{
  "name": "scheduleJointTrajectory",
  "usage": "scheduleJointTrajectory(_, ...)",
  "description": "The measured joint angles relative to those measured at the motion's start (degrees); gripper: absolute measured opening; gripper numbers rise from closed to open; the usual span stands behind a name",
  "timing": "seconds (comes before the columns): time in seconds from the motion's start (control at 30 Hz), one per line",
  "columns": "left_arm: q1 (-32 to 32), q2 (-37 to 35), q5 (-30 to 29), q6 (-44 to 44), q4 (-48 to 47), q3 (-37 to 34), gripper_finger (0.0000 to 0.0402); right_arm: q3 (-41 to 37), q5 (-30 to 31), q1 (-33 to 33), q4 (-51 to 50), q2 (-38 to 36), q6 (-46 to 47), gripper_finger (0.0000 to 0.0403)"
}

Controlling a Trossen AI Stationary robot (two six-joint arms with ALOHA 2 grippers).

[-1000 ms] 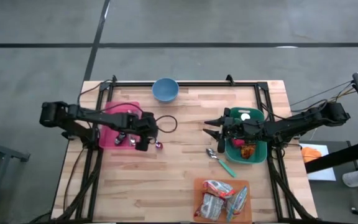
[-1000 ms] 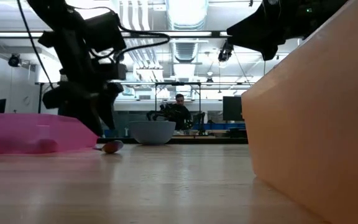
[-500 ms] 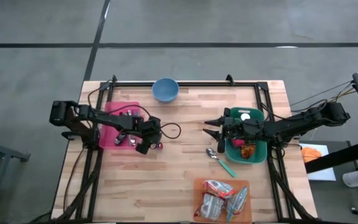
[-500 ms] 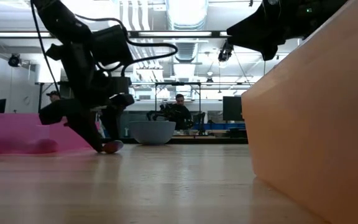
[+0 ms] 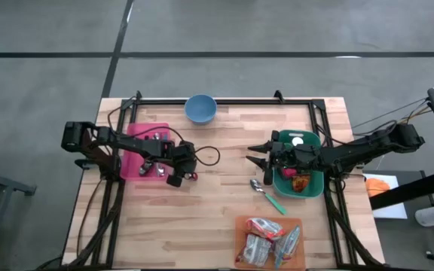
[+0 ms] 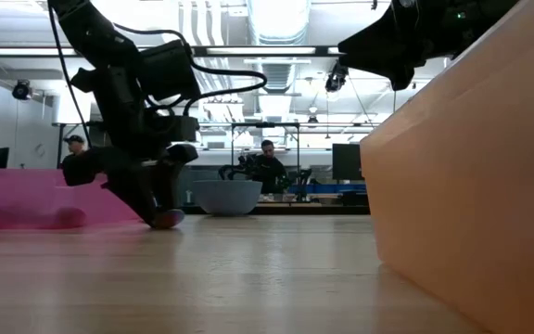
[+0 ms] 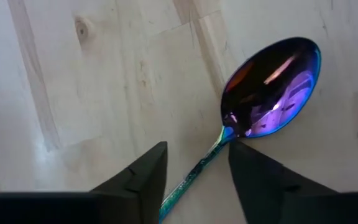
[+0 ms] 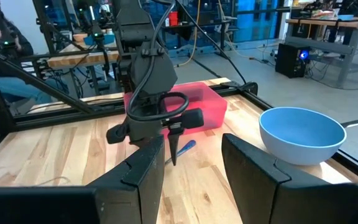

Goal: Pick & Place Food Item
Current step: Put the purple spoon into the pink bin

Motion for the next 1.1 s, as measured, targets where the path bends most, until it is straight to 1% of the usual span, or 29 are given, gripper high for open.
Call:
scheduleJointTrajectory(0.17, 0.0, 0.1, 1.0, -0.1, -0.4, 0.0, 0.0122, 0.0, 0.0, 0.0, 0.0, 0.0, 0.0, 0.0157)
scheduleJointTrajectory(0.37, 0.0, 0.1, 1.9, -0.9, -0.8, 0.0, 0.0077, 0.0, 0.0, 0.0, 0.0, 0.0, 0.0, 0.0157)
scheduleJointTrajectory(0.57, 0.0, 0.1, 1.8, -2.9, -0.8, 0.0, 0.0011, 0.0, 0.0, 0.0, 0.0, 0.0, 0.0, 0.0157)
scheduleJointTrajectory(0.87, 0.1, 0.1, 1.2, -3.1, 0.1, 0.0, 0.0006, 0.0, 0.0, 0.0, 0.0, 0.0, 0.0, 0.0157)
scheduleJointTrajectory(1.1, 0.1, 0.2, 1.1, -2.9, 2.8, -0.2, 0.0005, 0.0, 0.0, 0.0, 0.0, 0.0, 0.0, 0.0157)
